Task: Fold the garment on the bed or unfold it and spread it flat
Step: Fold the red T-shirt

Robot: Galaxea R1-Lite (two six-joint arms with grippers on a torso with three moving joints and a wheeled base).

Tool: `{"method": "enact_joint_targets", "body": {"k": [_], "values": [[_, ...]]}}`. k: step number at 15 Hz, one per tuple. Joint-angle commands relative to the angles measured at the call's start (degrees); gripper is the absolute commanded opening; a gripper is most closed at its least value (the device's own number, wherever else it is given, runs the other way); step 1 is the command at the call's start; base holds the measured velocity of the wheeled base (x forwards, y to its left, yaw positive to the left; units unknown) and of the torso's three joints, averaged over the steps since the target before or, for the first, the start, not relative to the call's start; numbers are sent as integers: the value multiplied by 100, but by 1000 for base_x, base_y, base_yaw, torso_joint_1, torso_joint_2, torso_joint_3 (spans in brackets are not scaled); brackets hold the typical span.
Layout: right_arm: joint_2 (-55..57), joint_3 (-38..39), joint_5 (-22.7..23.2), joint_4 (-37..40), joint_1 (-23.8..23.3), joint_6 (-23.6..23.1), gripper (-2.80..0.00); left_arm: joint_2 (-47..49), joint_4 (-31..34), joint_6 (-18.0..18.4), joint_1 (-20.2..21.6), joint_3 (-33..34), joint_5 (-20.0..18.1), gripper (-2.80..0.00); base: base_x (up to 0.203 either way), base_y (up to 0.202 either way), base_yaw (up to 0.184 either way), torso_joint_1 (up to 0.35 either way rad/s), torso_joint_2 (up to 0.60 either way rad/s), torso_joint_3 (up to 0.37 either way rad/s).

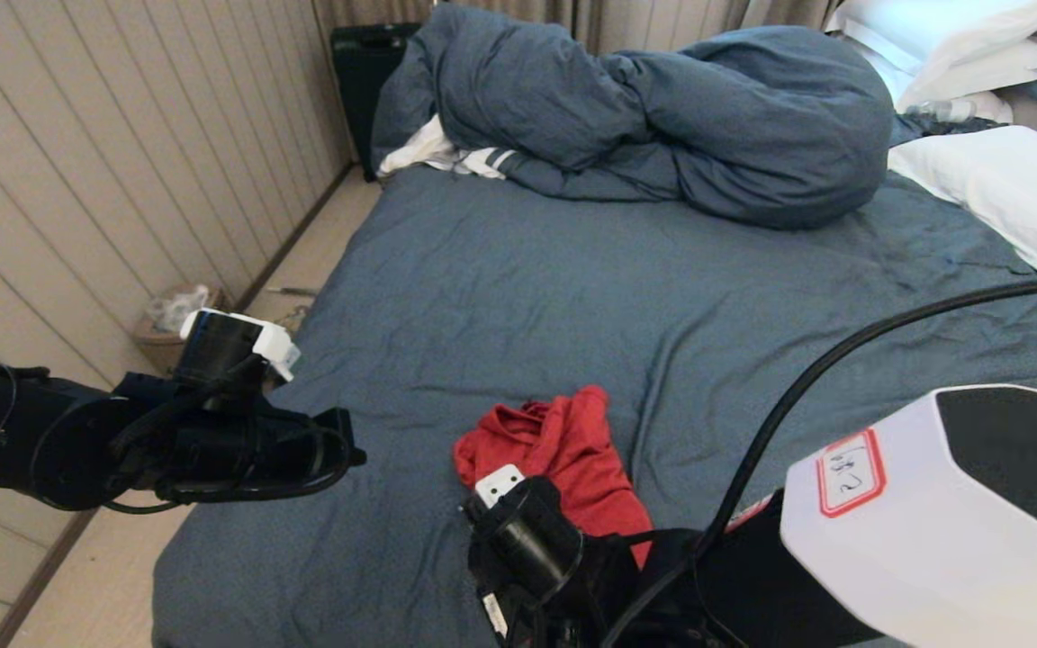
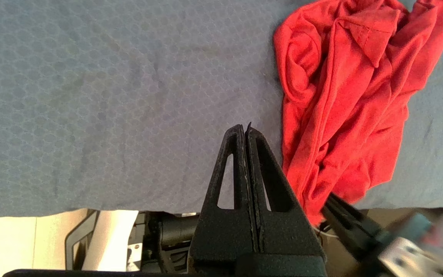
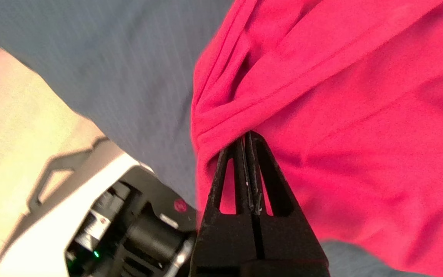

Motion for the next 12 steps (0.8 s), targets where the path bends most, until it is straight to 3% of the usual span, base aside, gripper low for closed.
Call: {"method": "enact_joint_targets", "body": {"k": [1,5,8,12], "values": [[-317,-41,-15,-7,-86,1,-280,6,-5,-21,1,-11,-1,-280,0,0,0,0,0,0],[-1275,232,-15,27,-549,-11,-280,-82,42,-20,-104,-431,16,-280,0,0,0,0,0,0],[-1858,792,34,4,-1334,12,-280,87,423,-32,-1060,-1060,217,-280,0,0,0,0,0,0],[-2012,1329,734,-3,-2023,134,-280,988,1157,30,-2405,-1993,1004,-280,0,0,0,0,0,0]]}}
